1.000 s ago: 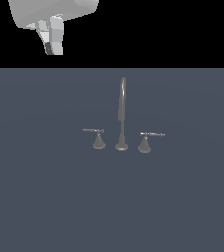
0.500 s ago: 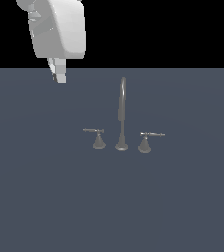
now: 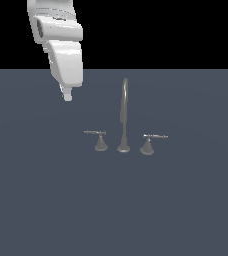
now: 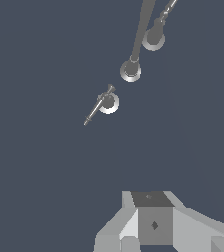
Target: Turn on the faucet by rotating a designated handle.
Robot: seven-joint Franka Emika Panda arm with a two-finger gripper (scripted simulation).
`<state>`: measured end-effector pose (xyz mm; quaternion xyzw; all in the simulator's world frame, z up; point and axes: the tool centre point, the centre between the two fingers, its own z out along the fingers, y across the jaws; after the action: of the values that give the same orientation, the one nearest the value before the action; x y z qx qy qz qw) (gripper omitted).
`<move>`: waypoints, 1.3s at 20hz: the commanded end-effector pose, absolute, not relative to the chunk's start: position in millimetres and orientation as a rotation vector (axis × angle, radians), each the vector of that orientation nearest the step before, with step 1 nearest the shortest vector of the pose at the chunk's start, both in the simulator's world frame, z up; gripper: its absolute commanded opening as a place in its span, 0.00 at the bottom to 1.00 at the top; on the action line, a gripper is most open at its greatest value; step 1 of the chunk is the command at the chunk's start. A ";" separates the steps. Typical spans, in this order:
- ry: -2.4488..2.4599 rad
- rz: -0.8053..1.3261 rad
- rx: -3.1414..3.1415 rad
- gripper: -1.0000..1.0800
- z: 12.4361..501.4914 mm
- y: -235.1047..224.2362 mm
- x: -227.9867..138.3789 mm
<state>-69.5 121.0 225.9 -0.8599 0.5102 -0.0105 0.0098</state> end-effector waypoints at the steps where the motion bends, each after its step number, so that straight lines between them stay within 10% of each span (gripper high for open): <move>1: 1.651 -0.031 -2.650 0.00 214.6 121.4 -60.3; 26: 2.263 -0.009 -2.179 0.00 86.0 92.7 39.6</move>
<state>34.2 95.6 92.8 -0.7036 0.7106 -0.0029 0.0000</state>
